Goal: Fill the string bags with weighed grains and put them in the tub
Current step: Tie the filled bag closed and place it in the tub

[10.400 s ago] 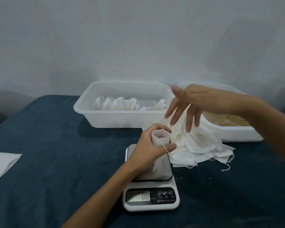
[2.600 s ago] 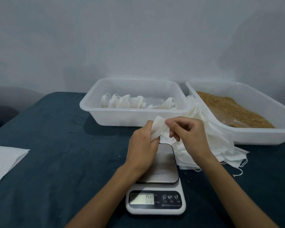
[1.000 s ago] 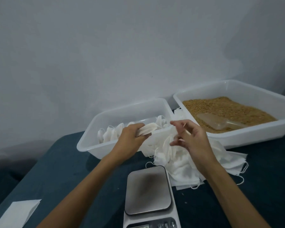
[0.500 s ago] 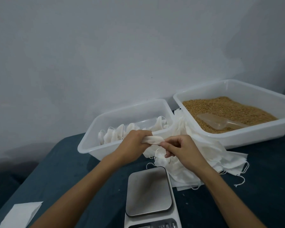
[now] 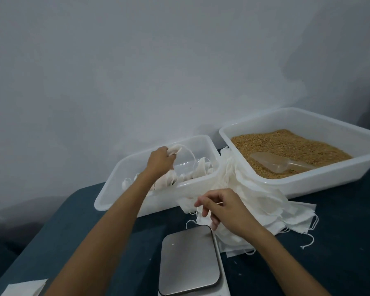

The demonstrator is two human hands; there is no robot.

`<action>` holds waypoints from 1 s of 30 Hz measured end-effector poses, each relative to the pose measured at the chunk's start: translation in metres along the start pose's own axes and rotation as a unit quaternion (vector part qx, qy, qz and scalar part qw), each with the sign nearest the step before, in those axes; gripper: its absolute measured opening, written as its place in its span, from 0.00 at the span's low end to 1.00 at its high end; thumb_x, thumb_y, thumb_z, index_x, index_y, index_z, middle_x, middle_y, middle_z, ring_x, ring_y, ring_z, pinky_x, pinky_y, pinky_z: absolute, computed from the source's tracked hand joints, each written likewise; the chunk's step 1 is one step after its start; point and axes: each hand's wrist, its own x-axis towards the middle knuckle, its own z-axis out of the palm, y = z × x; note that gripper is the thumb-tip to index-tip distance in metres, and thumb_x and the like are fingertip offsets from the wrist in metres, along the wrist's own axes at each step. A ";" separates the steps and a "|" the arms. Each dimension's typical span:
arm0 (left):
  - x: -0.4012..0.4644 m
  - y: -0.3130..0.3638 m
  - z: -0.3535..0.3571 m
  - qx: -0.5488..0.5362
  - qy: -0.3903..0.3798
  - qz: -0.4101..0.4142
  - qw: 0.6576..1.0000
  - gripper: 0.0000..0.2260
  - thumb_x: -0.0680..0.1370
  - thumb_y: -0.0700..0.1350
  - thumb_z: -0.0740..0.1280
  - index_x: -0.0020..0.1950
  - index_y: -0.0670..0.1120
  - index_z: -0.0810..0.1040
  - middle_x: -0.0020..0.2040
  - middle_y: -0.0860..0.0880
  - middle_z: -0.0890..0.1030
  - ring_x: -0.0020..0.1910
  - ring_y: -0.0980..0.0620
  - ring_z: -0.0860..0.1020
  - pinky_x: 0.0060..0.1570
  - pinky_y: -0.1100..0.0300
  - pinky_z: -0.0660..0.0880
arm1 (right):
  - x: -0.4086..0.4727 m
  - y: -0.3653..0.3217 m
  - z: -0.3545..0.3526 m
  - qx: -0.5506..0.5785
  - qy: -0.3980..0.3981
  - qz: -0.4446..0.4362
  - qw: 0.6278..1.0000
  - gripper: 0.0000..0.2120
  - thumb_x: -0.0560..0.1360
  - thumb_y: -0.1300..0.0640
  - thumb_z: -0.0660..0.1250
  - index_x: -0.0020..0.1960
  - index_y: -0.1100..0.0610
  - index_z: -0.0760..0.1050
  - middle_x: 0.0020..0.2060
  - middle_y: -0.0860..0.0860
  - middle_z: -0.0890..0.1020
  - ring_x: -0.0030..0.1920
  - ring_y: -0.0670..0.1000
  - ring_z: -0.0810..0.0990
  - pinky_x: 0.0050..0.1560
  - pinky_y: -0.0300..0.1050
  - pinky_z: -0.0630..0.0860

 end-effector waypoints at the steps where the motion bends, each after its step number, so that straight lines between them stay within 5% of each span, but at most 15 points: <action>1: 0.008 -0.003 0.005 -0.006 -0.013 -0.039 0.999 0.15 0.85 0.47 0.63 0.59 0.34 0.77 0.56 0.35 0.82 0.57 0.35 0.81 0.54 0.49 0.77 | 0.000 0.000 0.000 -0.001 0.000 -0.001 1.000 0.12 0.82 0.51 0.66 0.45 0.54 0.85 0.33 0.52 0.83 0.25 0.49 0.76 0.29 0.42 0.77; 4: 0.017 -0.008 0.020 -0.073 -0.044 -0.126 0.988 0.29 0.84 0.53 0.67 0.76 0.34 0.64 0.74 0.36 0.72 0.71 0.36 0.73 0.65 0.49 0.72 | 0.000 -0.001 -0.002 0.014 0.033 -0.018 0.999 0.15 0.82 0.51 0.66 0.41 0.55 0.83 0.29 0.52 0.81 0.22 0.50 0.72 0.26 0.43 0.72; 6: 0.014 -0.005 0.028 -0.053 -0.018 -0.107 0.993 0.30 0.83 0.52 0.68 0.77 0.36 0.62 0.74 0.37 0.72 0.71 0.38 0.72 0.67 0.49 0.71 | 0.001 -0.003 -0.005 0.055 0.097 -0.029 0.993 0.17 0.82 0.49 0.65 0.39 0.58 0.80 0.27 0.52 0.78 0.21 0.50 0.70 0.25 0.43 0.69; 9: -0.014 0.005 0.032 -0.003 0.128 0.036 0.991 0.13 0.83 0.47 0.68 0.64 0.41 0.75 0.54 0.43 0.81 0.55 0.43 0.79 0.55 0.50 0.75 | 0.002 -0.006 -0.014 0.140 0.197 -0.026 0.970 0.21 0.83 0.48 0.62 0.37 0.61 0.74 0.25 0.52 0.73 0.23 0.48 0.66 0.23 0.41 0.64; 11: -0.045 0.012 0.030 -0.025 0.161 0.124 0.979 0.05 0.83 0.45 0.68 0.51 0.44 0.77 0.38 0.51 0.78 0.38 0.50 0.77 0.41 0.55 0.72 | 0.002 -0.007 -0.018 0.165 0.235 -0.027 0.958 0.23 0.84 0.48 0.61 0.37 0.63 0.70 0.25 0.52 0.71 0.23 0.47 0.64 0.22 0.40 0.62; 13: -0.078 0.011 0.029 0.009 0.135 0.184 0.974 0.10 0.83 0.46 0.69 0.43 0.47 0.75 0.32 0.54 0.75 0.32 0.52 0.72 0.35 0.54 0.70 | 0.003 -0.008 -0.020 0.163 0.249 -0.028 0.954 0.24 0.84 0.49 0.60 0.37 0.65 0.69 0.25 0.53 0.71 0.23 0.47 0.64 0.22 0.40 0.61; 16: -0.118 -0.001 0.036 0.118 0.024 0.228 0.966 0.12 0.82 0.50 0.70 0.40 0.48 0.76 0.37 0.54 0.76 0.37 0.51 0.73 0.36 0.57 0.67 | 0.003 -0.009 -0.017 0.164 0.246 -0.029 0.955 0.23 0.85 0.50 0.60 0.35 0.62 0.70 0.25 0.52 0.71 0.23 0.47 0.64 0.22 0.40 0.61; 22: -0.134 -0.003 0.060 0.024 -0.060 0.144 0.988 0.15 0.79 0.61 0.70 0.49 0.49 0.85 0.41 0.54 0.80 0.40 0.56 0.76 0.44 0.57 0.75 | 0.001 -0.011 -0.016 0.155 0.251 -0.036 0.955 0.22 0.85 0.50 0.60 0.34 0.58 0.71 0.24 0.52 0.71 0.22 0.47 0.64 0.21 0.39 0.62; 30: -0.129 0.004 0.072 -0.149 -0.009 0.094 0.984 0.06 0.79 0.43 0.74 0.42 0.46 0.84 0.38 0.55 0.79 0.33 0.60 0.73 0.40 0.64 0.71 | 0.002 -0.008 -0.014 0.154 0.235 -0.036 0.959 0.22 0.85 0.50 0.60 0.34 0.58 0.71 0.24 0.52 0.71 0.22 0.47 0.64 0.22 0.40 0.62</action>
